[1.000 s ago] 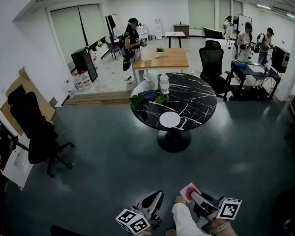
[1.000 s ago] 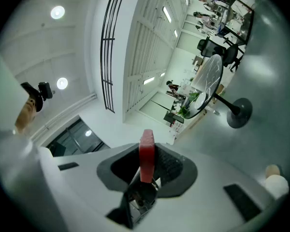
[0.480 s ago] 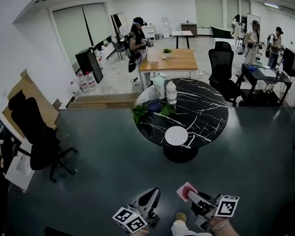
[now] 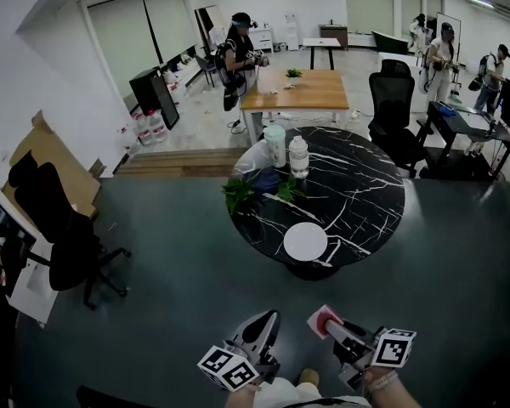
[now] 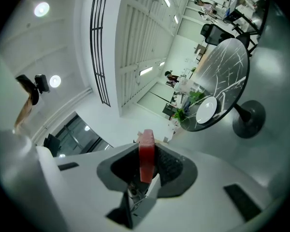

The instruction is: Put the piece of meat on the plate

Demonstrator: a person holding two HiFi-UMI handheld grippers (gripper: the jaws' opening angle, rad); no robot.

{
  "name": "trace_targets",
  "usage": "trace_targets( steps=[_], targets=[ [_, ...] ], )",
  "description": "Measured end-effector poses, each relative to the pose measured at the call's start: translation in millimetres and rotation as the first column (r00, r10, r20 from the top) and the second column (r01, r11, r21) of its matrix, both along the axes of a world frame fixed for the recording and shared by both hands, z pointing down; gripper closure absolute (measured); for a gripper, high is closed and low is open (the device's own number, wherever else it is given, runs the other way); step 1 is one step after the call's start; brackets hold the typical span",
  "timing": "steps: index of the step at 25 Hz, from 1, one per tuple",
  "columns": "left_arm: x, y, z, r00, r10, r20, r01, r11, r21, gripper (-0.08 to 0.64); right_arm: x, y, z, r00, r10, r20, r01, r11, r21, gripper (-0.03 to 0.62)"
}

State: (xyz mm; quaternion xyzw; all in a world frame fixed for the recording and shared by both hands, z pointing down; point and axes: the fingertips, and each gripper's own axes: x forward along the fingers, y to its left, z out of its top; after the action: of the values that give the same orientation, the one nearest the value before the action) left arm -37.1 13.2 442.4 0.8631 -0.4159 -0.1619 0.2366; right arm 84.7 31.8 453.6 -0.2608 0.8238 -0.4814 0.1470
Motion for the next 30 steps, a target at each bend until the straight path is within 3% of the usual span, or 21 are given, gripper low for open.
trace_targets(
  steps=[7, 11, 17, 22, 30],
  targets=[
    [2.3, -27.1, 17.9, 1.000, 0.010, 0.015, -0.009, 0.998, -0.064, 0.551, 3.8, -31.2, 14.0, 1.000, 0.020, 0.001, -0.020, 0.998, -0.051, 0.505],
    [4.2, -66.1, 26.4, 0.999, 0.036, 0.022, -0.035, 0.997, -0.062, 0.551, 5.5, -61.2, 25.8, 0.999, 0.041, -0.014, -0.042, 0.996, -0.075, 0.505],
    [-3.1, -150.1, 34.6, 0.998, 0.060, 0.011, -0.060, 0.996, -0.066, 0.551, -1.4, -127.4, 50.1, 0.995, 0.068, -0.074, -0.078, 0.988, -0.137, 0.505],
    [-13.5, -218.1, 40.8, 0.998, 0.061, 0.010, -0.060, 0.996, -0.068, 0.551, -9.1, -190.9, 85.7, 0.982, 0.067, -0.177, -0.100, 0.978, -0.183, 0.505],
    [-32.3, -273.9, 84.2, 0.999, 0.029, 0.021, -0.025, 0.989, -0.149, 0.551, -26.9, -265.7, 141.3, 0.970, 0.050, -0.236, -0.120, 0.948, -0.294, 0.505]
  ],
)
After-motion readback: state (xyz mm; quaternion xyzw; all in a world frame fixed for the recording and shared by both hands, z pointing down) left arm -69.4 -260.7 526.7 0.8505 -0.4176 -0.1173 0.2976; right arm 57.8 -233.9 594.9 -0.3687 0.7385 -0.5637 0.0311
